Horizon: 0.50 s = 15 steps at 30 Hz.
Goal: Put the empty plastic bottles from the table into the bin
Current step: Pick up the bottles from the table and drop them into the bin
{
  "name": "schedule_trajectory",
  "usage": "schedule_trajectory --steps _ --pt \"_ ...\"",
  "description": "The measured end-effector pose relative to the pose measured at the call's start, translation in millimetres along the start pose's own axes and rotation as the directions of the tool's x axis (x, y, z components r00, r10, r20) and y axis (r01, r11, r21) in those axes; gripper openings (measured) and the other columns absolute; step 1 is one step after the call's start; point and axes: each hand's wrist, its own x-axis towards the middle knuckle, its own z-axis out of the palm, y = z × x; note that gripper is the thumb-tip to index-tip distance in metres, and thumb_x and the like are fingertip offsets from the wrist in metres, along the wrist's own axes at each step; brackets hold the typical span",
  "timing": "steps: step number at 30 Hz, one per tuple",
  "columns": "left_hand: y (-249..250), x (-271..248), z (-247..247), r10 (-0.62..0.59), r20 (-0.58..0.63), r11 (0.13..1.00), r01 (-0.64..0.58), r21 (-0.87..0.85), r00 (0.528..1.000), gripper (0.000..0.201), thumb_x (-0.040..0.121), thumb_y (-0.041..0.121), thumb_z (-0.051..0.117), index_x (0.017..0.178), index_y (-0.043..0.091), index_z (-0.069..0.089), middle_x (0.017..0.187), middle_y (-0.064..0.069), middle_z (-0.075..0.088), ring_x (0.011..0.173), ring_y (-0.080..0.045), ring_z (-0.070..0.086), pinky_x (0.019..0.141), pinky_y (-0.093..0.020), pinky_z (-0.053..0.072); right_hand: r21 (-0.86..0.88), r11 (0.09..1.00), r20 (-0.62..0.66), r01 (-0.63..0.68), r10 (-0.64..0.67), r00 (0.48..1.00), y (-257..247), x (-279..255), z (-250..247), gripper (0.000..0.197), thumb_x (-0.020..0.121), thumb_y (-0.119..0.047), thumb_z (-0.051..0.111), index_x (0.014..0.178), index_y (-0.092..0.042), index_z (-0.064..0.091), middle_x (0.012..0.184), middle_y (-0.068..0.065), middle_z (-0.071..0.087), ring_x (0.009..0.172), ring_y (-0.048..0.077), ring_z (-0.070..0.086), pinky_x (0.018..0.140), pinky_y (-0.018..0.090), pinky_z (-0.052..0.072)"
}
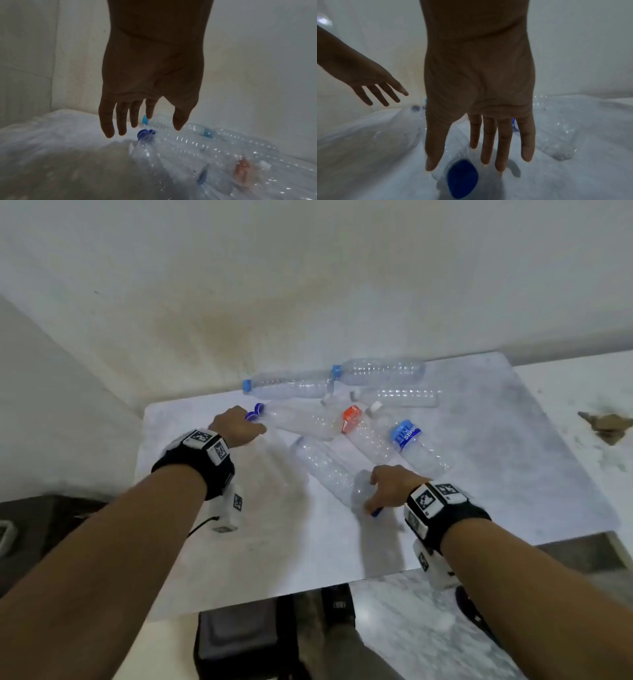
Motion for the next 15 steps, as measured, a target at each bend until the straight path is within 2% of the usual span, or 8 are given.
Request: schedule_trajectory --steps 2,4,8,11,12,13,15 --pt "0 26 10 -0.055 -0.023 0.996 0.053 -0.076 0.998 0.075 0.085 0.045 0.062 0.146 0.013 0.034 0.147 -0.014 0.045 0.132 -0.035 0.045 0.101 -0.038 0.040 0.028 0.999 0.015 0.018 -0.018 1.000 0 15 -2 0.059 0.068 -0.037 0.081 0.118 -0.017 0.055 0.121 0.008 0.061 0.111 0.028 0.060 0.092 0.036 0.051" --pt "-2 46 21 -0.121 -0.013 0.984 0.118 -0.132 0.993 0.079 0.084 0.048 0.062 0.148 0.013 0.030 0.146 -0.013 0.045 0.132 -0.035 0.046 0.103 -0.039 0.040 0.012 0.999 0.052 0.034 -0.035 0.998 0 28 -1 0.041 0.069 -0.032 0.079 0.100 -0.021 0.055 0.110 0.008 0.065 0.103 0.028 0.063 0.085 0.034 0.053" --pt "-3 65 40 -0.188 -0.050 0.970 0.177 -0.167 0.981 0.068 0.083 0.049 0.065 0.132 0.007 0.044 0.133 -0.014 0.055 0.120 -0.035 0.055 0.096 -0.039 0.045 0.029 0.999 0.064 0.043 -0.045 0.997 2 46 -1 0.032 0.069 -0.024 0.079 0.096 -0.020 0.061 0.083 0.002 0.062 0.082 0.022 0.063 0.081 0.031 0.056" --pt "-9 69 46 -0.212 -0.133 0.964 0.185 -0.190 0.968 0.053 0.083 0.039 0.066 0.123 0.007 0.051 0.127 -0.017 0.058 0.115 -0.037 0.056 0.087 -0.038 0.044 0.059 0.995 0.061 0.077 -0.081 0.995 -1 49 -4 0.033 0.068 -0.022 0.081 0.089 -0.023 0.055 0.082 0.001 0.060 0.086 0.024 0.064 0.082 0.034 0.057" --pt "-10 67 45 -0.213 -0.143 0.963 0.183 -0.198 0.966 0.049 0.083 0.035 0.066 0.121 0.008 0.053 0.126 -0.017 0.058 0.115 -0.037 0.056 0.085 -0.037 0.043 0.061 0.994 0.063 0.086 -0.090 0.994 -2 49 -6 0.034 0.068 -0.023 0.081 0.089 -0.023 0.054 0.081 0.001 0.060 0.085 0.024 0.065 0.078 0.033 0.057" --pt "-14 67 44 -0.208 -0.148 0.964 0.176 -0.201 0.967 0.047 0.082 0.033 0.067 0.121 0.008 0.054 0.126 -0.017 0.058 0.116 -0.036 0.056 0.085 -0.036 0.043 0.059 0.993 0.061 0.098 -0.101 0.993 -3 49 -7 0.035 0.068 -0.025 0.081 0.090 -0.022 0.054 0.079 0.000 0.060 0.081 0.024 0.064 0.068 0.031 0.056" --pt "-22 62 39 -0.193 -0.150 0.966 0.161 -0.201 0.970 0.046 0.081 0.033 0.067 0.120 0.010 0.057 0.125 -0.016 0.061 0.119 -0.034 0.056 0.091 -0.035 0.043 0.093 0.989 0.059 0.112 -0.118 0.991 -5 48 -8 0.037 0.067 -0.027 0.081 0.093 -0.017 0.057 0.074 -0.001 0.063 0.071 0.022 0.065 0.049 0.025 0.047"
